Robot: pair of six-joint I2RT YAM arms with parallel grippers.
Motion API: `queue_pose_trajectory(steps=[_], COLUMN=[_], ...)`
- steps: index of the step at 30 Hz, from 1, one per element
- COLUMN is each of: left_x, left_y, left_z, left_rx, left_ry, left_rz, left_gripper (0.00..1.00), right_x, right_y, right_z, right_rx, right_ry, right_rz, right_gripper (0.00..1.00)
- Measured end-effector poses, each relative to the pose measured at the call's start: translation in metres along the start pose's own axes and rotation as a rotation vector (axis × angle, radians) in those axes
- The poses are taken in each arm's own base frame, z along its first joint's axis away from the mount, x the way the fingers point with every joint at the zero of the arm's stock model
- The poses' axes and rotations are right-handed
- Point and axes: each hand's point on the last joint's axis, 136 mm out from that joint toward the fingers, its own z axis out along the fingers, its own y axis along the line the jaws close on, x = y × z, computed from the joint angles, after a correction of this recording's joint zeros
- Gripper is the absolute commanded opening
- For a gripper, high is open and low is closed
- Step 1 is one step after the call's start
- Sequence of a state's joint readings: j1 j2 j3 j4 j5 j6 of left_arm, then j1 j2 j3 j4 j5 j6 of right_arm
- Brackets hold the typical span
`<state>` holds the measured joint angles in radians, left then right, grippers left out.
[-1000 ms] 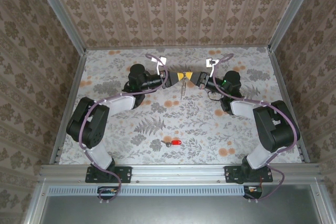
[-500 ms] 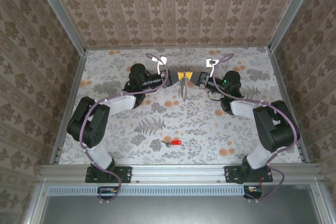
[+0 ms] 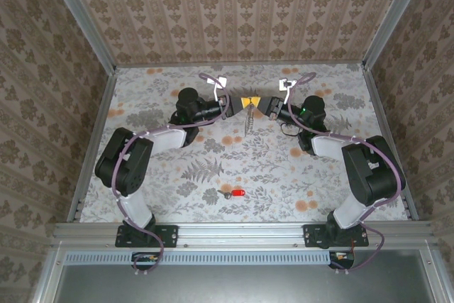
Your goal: Put the keys on the keyring
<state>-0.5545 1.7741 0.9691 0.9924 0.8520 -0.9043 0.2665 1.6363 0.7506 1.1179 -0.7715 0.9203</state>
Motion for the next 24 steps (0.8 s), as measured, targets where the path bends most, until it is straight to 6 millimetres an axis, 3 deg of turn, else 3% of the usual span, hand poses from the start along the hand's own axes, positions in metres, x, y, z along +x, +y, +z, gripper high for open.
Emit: queue_pose_trajectory(steps=[1, 3, 7, 16, 24], left_x=[0.0, -0.001, 0.001, 0.008, 0.012], left_y=[-0.001, -0.001, -0.001, 0.013, 0.0], left_z=[0.0, 0.0, 0.0, -0.016, -0.015], left_rx=[0.003, 0.002, 0.006, -0.002, 0.066], left_ry=[-0.002, -0.003, 0.007, 0.08, 0.168], left_rz=[-0.004, -0.005, -0.001, 0.015, 0.047], left_gripper=[0.0, 0.0, 0.0, 0.0, 0.0], right_x=[0.0, 0.0, -0.003, -0.016, -0.001], right_y=[0.0, 0.0, -0.003, -0.011, 0.002], right_z=[0.0, 0.0, -0.002, -0.025, -0.022], right_rx=[0.001, 0.001, 0.01, 0.059, 0.004], right_ry=[-0.001, -0.002, -0.009, -0.049, 0.028], right_rz=[-0.001, -0.001, -0.001, 0.001, 0.003], right_gripper=[0.0, 0.14, 0.28, 0.33, 0.38])
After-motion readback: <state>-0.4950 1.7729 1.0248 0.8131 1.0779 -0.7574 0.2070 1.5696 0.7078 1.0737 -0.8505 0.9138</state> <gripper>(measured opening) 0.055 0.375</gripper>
